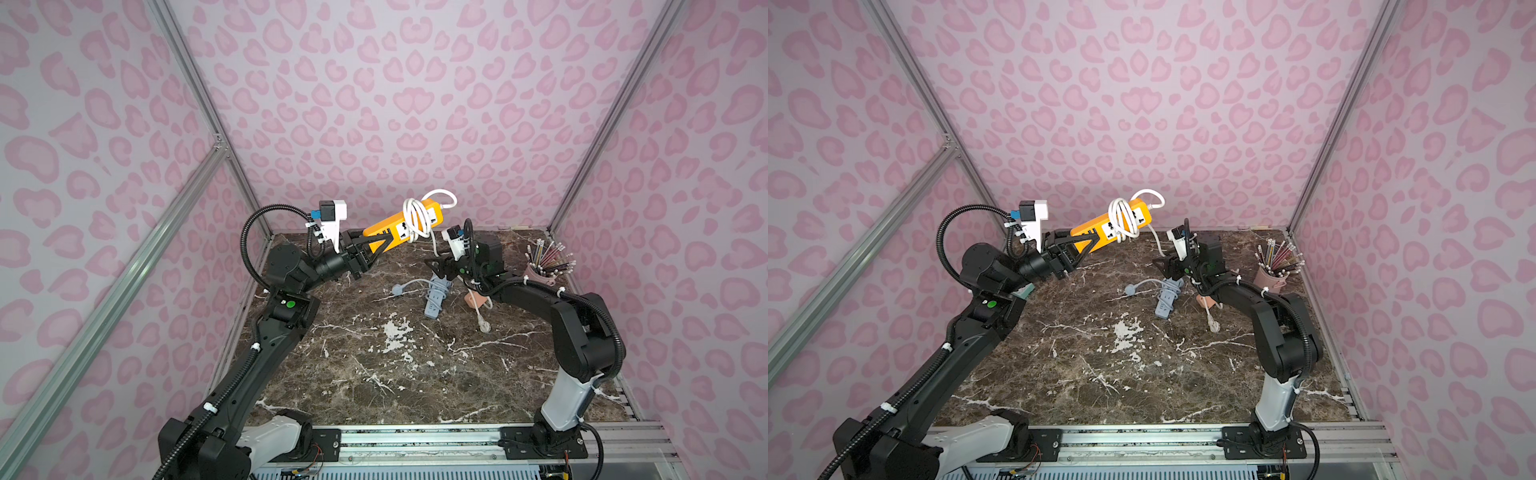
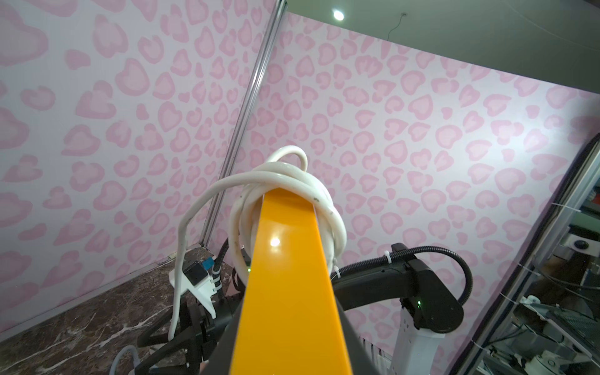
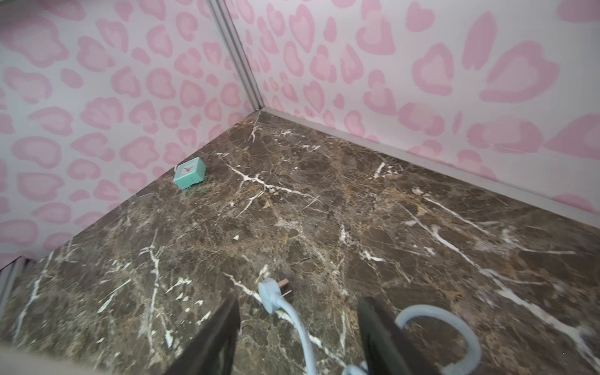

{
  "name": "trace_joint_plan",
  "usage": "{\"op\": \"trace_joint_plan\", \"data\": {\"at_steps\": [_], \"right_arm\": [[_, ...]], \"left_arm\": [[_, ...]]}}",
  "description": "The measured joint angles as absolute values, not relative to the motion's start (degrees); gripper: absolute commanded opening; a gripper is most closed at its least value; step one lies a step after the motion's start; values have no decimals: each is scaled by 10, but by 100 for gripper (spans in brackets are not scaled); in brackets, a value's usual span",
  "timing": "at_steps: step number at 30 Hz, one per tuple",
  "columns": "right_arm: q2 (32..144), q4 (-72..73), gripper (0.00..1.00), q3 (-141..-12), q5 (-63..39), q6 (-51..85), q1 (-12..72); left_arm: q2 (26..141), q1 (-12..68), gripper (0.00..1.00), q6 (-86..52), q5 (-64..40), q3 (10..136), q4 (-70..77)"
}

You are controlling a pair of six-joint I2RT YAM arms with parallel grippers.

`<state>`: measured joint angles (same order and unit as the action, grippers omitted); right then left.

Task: Wrap the cord around the power strip
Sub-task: Wrap the power cord around the power strip.

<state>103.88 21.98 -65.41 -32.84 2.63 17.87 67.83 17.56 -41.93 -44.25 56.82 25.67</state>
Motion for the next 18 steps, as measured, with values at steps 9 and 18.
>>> {"op": "trace_joint_plan", "data": {"at_steps": [9, 18], "right_arm": [[989, 168, 0, -630, -232, -27, 281], [937, -17, 0, -693, -123, -113, 415]], "left_arm": [[705, 174, 3, -582, -279, 488, 445], [730, 172, 3, -444, -139, 560, 360]]}}
